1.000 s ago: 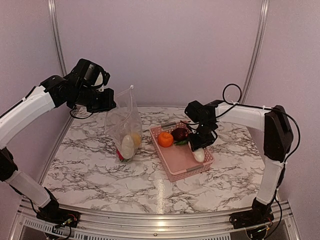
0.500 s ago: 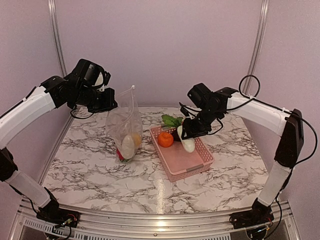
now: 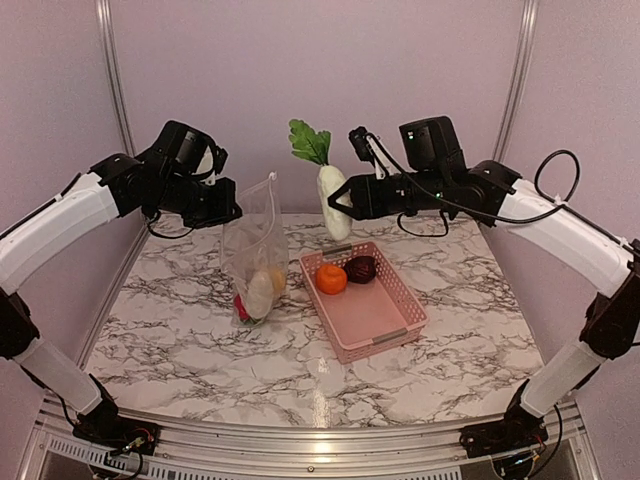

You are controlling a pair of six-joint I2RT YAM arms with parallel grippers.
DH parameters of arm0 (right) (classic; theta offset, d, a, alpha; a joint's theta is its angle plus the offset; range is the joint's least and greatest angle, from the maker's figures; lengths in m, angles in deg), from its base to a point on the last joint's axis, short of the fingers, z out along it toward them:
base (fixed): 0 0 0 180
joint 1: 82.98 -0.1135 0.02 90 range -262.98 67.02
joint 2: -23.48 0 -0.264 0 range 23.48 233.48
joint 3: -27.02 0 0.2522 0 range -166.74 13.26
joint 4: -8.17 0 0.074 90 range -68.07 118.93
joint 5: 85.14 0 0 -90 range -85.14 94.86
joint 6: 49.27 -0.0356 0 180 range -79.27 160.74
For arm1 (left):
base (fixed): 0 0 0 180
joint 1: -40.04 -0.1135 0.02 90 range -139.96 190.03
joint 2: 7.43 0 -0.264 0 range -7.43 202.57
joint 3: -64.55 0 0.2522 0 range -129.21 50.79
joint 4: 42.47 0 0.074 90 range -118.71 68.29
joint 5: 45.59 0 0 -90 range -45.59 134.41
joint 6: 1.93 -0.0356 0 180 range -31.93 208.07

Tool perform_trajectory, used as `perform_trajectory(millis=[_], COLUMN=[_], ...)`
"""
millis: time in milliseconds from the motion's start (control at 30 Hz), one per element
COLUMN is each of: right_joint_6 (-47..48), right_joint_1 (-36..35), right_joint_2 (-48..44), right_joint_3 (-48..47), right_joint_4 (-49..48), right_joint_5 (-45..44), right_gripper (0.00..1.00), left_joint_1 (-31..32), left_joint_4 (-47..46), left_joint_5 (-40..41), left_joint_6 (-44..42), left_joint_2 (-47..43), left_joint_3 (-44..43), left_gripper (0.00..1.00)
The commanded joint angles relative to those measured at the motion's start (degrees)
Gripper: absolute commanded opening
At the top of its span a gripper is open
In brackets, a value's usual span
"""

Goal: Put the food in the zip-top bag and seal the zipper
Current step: Place the fake vegetable in the zipper food storage bag.

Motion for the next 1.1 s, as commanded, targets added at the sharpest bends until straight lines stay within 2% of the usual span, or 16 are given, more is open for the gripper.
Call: perform_trajectory(millis=[0,267,633,867,1000,1067], right_joint_6=[0.4,-1.6,-1.5,-2.2,-1.8,-1.5], right_joint_1=[-1.7,-3.7,-4.8,-5.5,-5.6,-5.6], right_joint_2=[1.3,4.7,11.0,13.6,14.0,14.6], right_joint_3=[-3.1,-3.9,-7.6,-4.9,-1.8,-1.4], right_joint_4=[-10.6,-21.8,-28.0,-31.9,-36.1,-36.4], right_joint_5=[2.4,5.3,9.0,9.8,9.9,10.3], right_gripper=[0.28,0.28,0.28,0.28,0.32,0.37], left_joint_1=[-0.3,-0.3,-0.4,-0.4,-0.4,-0.4], left_joint_4=[-1.4,-3.4,-4.1,-4.1,-4.0,-4.1], left_joint_5=[-1.4,-3.4,-4.9,-6.2,-6.0,-6.1], left_joint_6=[0.8,2.8,3.4,4.9,5.1,5.1], left_joint_2=[1.5,2.5,3.6,3.5,3.4,3.5], left_joint_3=[-0.2,-0.6,-1.7,-3.6,-4.1,-4.1], left_gripper=[0.00,0.00,0.00,0.00,0.00,0.00])
